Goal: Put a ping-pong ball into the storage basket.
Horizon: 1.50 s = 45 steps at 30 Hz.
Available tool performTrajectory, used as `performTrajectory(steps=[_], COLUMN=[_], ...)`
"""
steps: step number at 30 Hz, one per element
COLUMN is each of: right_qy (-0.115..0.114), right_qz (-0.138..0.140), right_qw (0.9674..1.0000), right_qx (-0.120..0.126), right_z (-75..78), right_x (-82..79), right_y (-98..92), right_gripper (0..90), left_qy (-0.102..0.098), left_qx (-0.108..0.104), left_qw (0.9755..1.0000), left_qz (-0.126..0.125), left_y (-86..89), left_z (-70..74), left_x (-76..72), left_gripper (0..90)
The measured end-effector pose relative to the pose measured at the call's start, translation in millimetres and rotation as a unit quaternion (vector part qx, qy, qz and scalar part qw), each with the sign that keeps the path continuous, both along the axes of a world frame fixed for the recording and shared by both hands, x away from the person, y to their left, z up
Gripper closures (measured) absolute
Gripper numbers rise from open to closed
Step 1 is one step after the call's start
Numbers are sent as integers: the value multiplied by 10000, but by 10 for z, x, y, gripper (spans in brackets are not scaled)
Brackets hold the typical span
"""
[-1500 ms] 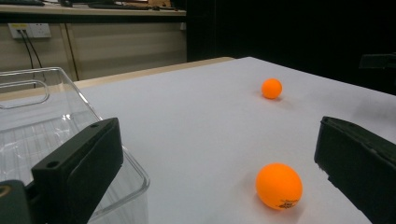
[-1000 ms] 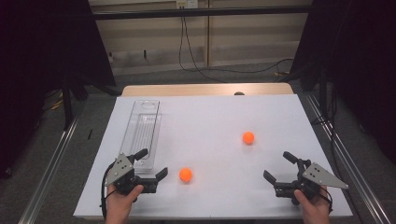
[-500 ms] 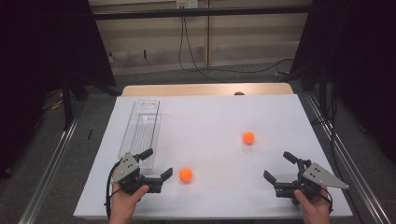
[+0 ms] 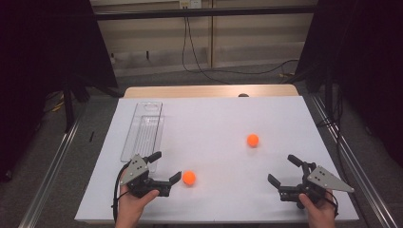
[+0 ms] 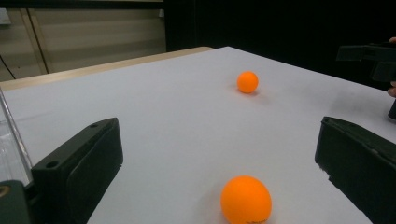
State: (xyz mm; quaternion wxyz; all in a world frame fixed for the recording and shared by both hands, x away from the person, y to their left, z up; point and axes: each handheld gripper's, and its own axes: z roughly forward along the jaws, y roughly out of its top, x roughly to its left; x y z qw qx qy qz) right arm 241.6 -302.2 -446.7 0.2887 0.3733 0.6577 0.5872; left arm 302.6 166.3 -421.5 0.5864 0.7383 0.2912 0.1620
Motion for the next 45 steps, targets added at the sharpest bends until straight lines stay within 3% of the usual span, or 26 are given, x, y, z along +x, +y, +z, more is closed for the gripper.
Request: performTrajectory(steps=[32, 45], right_qy=[-12, -17], right_qz=[53, 70], right_qw=[10000, 10000], right_qx=[-23, -47], right_z=[3, 1], right_x=[-1, -1], right_y=[8, 15], right_gripper=[8, 9], left_qy=[220, 481], left_qx=[346, 518], left_qw=[9988, 9968], left_qz=[-264, -367], left_y=[-208, -300], left_z=[-37, -86], left_x=[44, 72], left_gripper=[13, 13])
